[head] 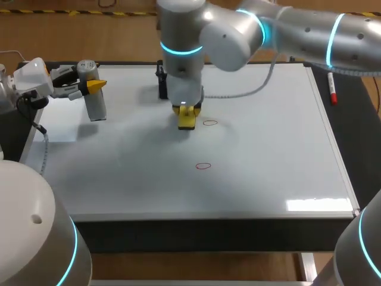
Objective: Pick up the inspection probe, press it on each red-marked spot on the whiteboard one by one, put down the probe, pick up the eraser, and wipe off all the red marks.
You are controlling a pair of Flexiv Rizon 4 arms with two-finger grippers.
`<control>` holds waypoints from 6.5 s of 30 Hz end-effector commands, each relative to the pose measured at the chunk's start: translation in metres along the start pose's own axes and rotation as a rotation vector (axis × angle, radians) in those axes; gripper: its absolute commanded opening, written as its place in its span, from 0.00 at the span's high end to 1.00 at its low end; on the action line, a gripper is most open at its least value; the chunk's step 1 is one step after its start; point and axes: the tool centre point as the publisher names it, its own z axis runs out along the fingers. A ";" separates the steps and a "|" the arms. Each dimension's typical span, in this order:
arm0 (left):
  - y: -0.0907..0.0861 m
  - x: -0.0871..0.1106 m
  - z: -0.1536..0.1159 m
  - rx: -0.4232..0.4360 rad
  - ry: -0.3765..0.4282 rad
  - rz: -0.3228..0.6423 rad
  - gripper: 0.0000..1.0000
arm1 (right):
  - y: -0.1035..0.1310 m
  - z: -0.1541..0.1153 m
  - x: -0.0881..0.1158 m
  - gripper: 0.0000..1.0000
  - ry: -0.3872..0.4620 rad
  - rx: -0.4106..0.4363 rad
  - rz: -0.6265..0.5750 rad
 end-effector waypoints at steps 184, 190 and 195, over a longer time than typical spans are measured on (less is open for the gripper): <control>0.063 0.116 0.297 0.039 0.297 -0.113 1.00 | -0.113 0.016 0.268 1.00 0.093 -0.013 0.477; 0.063 0.116 0.298 0.012 0.301 -0.109 1.00 | -0.113 0.016 0.268 1.00 0.093 -0.013 0.477; 0.064 0.117 0.299 -0.001 0.305 -0.106 1.00 | -0.113 0.016 0.268 1.00 0.093 -0.013 0.477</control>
